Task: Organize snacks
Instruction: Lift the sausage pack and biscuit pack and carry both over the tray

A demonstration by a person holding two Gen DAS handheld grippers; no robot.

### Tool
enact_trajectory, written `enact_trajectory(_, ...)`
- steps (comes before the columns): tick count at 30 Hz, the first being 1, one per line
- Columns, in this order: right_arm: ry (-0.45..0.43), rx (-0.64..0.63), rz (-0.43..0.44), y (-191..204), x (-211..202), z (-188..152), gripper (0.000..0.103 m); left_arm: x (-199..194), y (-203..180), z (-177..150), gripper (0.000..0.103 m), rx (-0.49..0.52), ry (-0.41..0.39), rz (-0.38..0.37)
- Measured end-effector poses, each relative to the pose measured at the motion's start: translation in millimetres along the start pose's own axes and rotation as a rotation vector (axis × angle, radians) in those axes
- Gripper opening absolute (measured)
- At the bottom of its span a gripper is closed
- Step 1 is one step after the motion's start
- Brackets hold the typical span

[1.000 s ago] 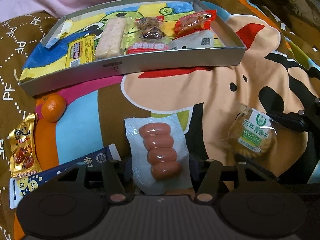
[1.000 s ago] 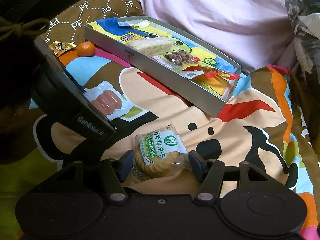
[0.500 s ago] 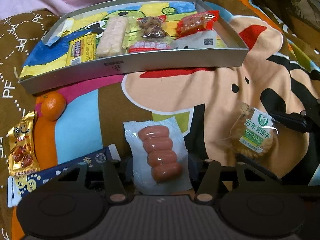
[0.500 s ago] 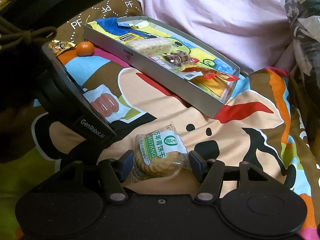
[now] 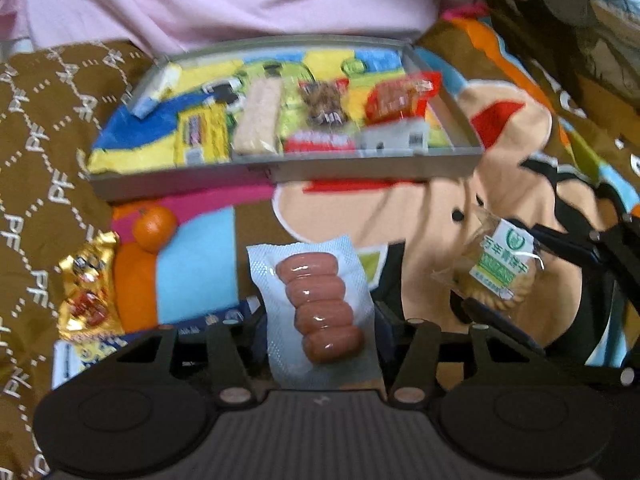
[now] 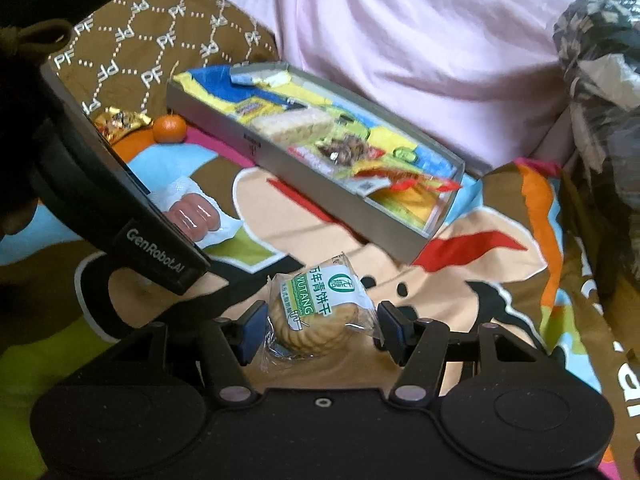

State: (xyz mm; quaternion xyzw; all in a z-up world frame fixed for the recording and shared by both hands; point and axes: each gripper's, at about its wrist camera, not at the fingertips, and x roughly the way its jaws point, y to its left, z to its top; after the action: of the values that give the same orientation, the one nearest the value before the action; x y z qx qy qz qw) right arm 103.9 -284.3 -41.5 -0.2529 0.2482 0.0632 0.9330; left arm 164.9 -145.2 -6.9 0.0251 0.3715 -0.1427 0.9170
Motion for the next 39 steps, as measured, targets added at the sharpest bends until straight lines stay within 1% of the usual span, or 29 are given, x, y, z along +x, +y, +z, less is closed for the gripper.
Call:
enact_trajectory(5, -0.086, 0.010, -0.045, -1.4, -11.3, 5.5, 0.061, -14.1, 8.8, 21.1, 0.057, -0.028, -0.059, 0.030)
enact_trajectory(11, -0.184, 0.032, -0.090, -2.5, -18.1, 17.3, 0.061, -24.6, 26.7, 52.1, 0.058, -0.087, -0.140, 0.059)
enact_trajectory(14, -0.238, 0.065, -0.109, -6.7, -19.2, 28.5, 0.061, -24.4, 36.3, 68.3, 0.058, -0.115, -0.179, 0.074)
enact_trajectory(17, -0.296, 0.113, -0.149, -16.4, -15.1, 45.4, 0.061, -19.0, 42.7, 83.9, 0.058, -0.132, -0.202, 0.087)
enact_trajectory(22, -0.345, 0.193, -0.195, -40.8, 11.1, 77.7, 0.061, 0.6, 50.4, 109.8, 0.058, -0.156, -0.221, 0.115)
enact_trajectory(28, -0.381, 0.296, -0.189, -64.1, 55.6, 103.1, 0.061, 35.6, 60.6, 132.7, 0.058, -0.181, -0.216, 0.146)
enact_trajectory(31, -0.399, 0.326, -0.178, -69.9, 77.4, 102.8, 0.061, 54.0, 66.1, 140.1, 0.059, -0.179, -0.209, 0.152)
enact_trajectory(34, -0.371, 0.366, -0.153, -72.6, 98.5, 96.1, 0.061, 70.9, 69.2, 143.4, 0.059, -0.180, -0.201, 0.162)
enact_trajectory(36, -0.372, 0.390, -0.134, -72.1, 108.6, 93.5, 0.061, 78.7, 69.7, 143.2, 0.059, -0.179, -0.198, 0.173)
enact_trajectory(39, -0.372, 0.377, -0.125, -64.9, 119.4, 92.3, 0.062, 90.5, 71.4, 140.4, 0.060, -0.179, -0.182, 0.188)
